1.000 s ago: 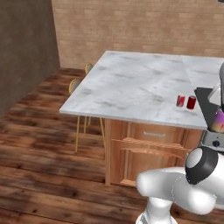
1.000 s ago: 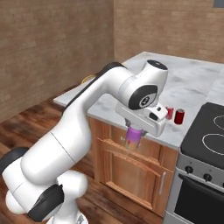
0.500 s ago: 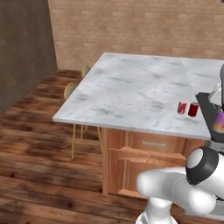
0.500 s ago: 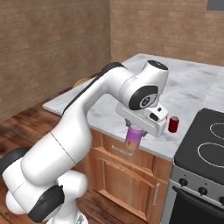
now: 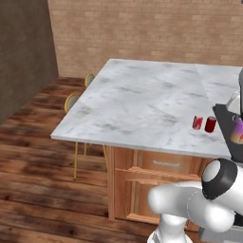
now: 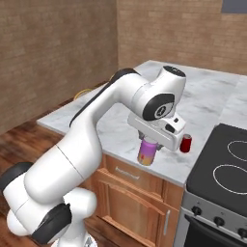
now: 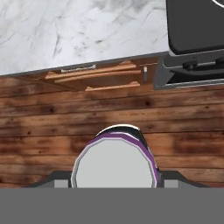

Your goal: Four empty soda cans are scattered around the kitchen. Gather all the cans and cluster them next to the stove for recycling.

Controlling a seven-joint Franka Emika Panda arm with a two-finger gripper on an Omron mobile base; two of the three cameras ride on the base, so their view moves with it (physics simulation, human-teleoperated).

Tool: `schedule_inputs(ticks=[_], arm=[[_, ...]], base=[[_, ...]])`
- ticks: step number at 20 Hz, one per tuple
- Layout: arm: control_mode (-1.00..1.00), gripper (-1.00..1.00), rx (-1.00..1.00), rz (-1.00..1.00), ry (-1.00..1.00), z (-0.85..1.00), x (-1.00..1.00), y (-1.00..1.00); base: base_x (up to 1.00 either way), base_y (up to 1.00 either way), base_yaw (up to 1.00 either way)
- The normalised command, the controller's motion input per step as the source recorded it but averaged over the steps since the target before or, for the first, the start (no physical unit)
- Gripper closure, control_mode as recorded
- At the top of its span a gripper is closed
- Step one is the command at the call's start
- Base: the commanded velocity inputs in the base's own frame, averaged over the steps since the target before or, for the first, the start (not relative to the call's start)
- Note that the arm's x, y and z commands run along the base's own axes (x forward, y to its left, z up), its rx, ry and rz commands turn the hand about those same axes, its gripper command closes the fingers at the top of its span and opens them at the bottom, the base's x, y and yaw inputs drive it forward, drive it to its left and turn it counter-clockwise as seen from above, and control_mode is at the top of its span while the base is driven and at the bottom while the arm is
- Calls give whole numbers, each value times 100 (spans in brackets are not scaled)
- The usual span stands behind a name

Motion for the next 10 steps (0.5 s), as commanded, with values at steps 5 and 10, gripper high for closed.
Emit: schedule_inputs(ticks=[5,10], arm=[[100,100,0,0,0,0,0,0],[100,100,0,0,0,0,0,0]], base=[[34,0,-2],[30,0,-2]])
